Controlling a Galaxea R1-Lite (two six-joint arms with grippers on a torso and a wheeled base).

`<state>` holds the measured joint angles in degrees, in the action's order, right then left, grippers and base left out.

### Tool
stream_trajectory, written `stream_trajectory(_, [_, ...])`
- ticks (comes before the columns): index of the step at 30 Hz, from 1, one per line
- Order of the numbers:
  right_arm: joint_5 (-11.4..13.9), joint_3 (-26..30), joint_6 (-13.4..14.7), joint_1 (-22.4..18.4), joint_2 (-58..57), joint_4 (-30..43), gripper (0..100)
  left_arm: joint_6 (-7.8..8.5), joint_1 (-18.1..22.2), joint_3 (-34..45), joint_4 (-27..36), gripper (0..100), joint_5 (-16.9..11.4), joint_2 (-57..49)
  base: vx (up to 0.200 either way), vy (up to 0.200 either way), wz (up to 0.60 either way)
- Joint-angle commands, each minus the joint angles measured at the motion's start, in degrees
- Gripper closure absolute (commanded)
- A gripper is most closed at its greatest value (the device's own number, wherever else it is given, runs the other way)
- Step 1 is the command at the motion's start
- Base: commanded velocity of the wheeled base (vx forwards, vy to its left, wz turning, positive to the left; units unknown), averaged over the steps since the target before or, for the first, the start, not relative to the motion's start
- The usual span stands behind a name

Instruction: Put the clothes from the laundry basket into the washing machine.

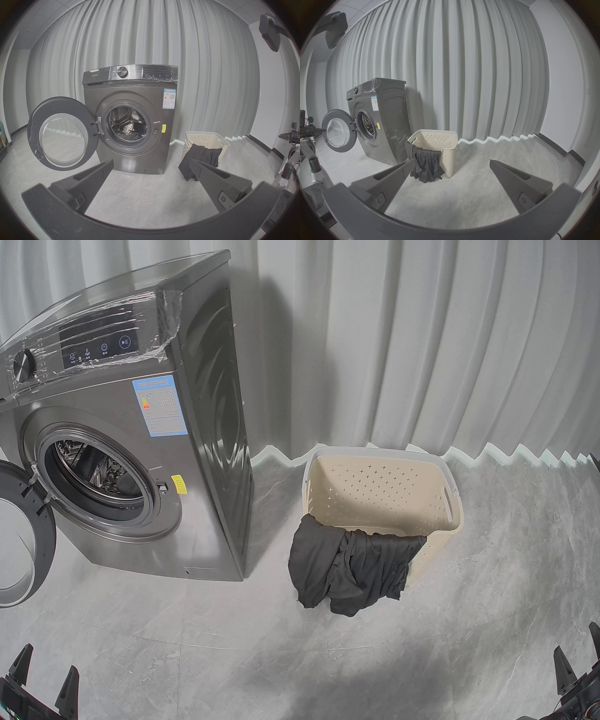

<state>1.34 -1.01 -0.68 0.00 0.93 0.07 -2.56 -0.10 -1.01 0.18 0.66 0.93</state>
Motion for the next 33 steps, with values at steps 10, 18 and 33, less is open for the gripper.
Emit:
stream_trajectory(10, [0.1,0.9,0.0,0.0,-0.8,0.0,0,-0.16,0.0,0.8,0.0,0,0.0,-0.8,0.06,0.0,0.0])
stream_trajectory(18, [0.1,0.9,0.0,0.0,-0.8,0.0,0,-0.16,0.0,0.8,0.0,0,0.0,-0.8,0.15,0.0,0.0])
stream_trajectory(33, [0.2,1.0,0.3,-0.1,-0.9,0.1,0,-0.25,0.0,0.9,0.0,0,0.0,-0.8,0.0,0.0,0.0])
